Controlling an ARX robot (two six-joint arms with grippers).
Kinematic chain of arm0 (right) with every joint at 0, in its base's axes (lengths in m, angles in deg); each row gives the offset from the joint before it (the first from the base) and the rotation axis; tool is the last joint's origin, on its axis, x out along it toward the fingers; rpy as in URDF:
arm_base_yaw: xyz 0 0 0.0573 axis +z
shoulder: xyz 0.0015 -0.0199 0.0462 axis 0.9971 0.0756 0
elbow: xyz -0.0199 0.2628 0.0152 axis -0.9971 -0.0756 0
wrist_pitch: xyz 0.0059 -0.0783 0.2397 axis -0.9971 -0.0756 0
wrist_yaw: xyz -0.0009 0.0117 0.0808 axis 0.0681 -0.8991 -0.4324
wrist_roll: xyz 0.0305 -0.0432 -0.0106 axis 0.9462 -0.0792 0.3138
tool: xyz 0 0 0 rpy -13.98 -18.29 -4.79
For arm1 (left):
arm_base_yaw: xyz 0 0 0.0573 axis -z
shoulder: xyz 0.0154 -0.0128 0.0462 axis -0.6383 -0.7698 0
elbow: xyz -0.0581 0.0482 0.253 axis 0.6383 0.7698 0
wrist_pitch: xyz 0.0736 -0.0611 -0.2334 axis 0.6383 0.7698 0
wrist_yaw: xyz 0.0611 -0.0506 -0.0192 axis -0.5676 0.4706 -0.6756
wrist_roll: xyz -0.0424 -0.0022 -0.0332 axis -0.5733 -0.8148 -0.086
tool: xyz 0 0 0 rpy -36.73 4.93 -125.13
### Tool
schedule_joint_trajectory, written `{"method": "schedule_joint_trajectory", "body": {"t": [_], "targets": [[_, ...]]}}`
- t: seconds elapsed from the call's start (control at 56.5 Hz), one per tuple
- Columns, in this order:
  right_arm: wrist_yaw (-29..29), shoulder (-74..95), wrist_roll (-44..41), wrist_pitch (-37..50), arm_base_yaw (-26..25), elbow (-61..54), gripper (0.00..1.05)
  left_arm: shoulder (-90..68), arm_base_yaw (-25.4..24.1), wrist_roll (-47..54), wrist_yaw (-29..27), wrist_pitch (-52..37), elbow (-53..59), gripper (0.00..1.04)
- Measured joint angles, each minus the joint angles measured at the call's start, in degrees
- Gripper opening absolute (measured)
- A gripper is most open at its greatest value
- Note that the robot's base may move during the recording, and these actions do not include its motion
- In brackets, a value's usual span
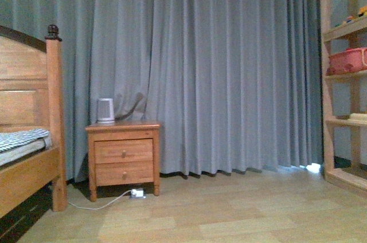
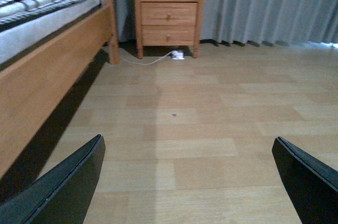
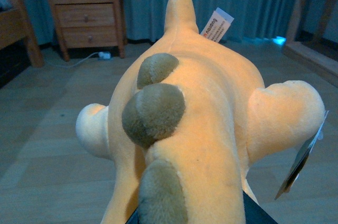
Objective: Put away toys
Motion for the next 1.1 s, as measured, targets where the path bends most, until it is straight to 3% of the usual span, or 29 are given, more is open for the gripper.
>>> {"method": "schedule_joint_trajectory", "body": {"t": [1.096], "targets": [[-0.7,0.0,0.02,0.0,0.07,0.0,0.07,0.0,0.0,-0.02,-0.28,0.0,0.0,0.98]]}}
